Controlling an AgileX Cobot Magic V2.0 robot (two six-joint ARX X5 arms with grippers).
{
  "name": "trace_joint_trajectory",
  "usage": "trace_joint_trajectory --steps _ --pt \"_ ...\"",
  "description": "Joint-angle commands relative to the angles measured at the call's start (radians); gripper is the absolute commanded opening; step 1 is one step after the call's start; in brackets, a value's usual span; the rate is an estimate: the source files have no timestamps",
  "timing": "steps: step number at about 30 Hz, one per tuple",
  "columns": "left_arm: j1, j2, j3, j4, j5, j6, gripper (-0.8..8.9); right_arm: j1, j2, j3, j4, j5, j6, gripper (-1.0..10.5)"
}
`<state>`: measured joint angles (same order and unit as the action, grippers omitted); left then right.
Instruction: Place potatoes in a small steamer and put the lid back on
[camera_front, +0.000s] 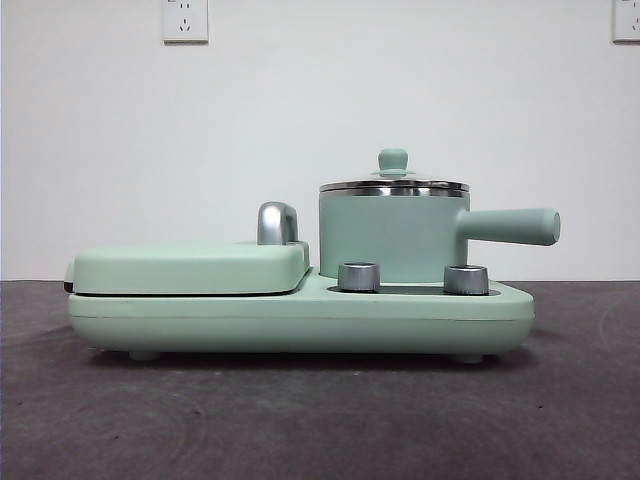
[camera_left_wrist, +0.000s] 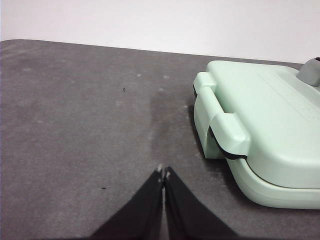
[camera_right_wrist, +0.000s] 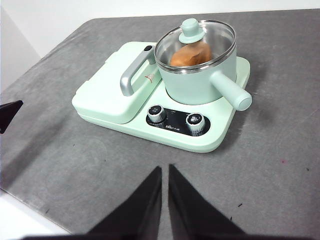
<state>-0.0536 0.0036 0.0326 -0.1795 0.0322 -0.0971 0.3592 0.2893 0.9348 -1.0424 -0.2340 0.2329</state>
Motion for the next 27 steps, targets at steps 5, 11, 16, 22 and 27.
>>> trace_joint_trajectory --steps 5,11,16,22,27 --pt "0.001 -0.001 -0.02 -0.006 0.0 0.001 0.06 0.005 0.003 0.006 0.01 -0.001 -0.005 0.2" --pt "0.001 -0.001 -0.02 -0.006 0.0 0.001 0.06 0.005 0.003 0.006 0.01 -0.001 -0.005 0.2" --pt "0.001 -0.001 -0.02 -0.007 0.0 0.001 0.06 -0.067 0.002 -0.027 0.027 -0.014 -0.005 0.2" --pt "0.001 -0.001 -0.02 -0.007 0.0 0.001 0.06 -0.281 -0.034 -0.245 0.321 0.057 -0.064 0.2" --pt "0.001 -0.001 -0.02 -0.007 0.0 0.001 0.06 -0.387 -0.112 -0.547 0.703 0.086 -0.09 0.2"
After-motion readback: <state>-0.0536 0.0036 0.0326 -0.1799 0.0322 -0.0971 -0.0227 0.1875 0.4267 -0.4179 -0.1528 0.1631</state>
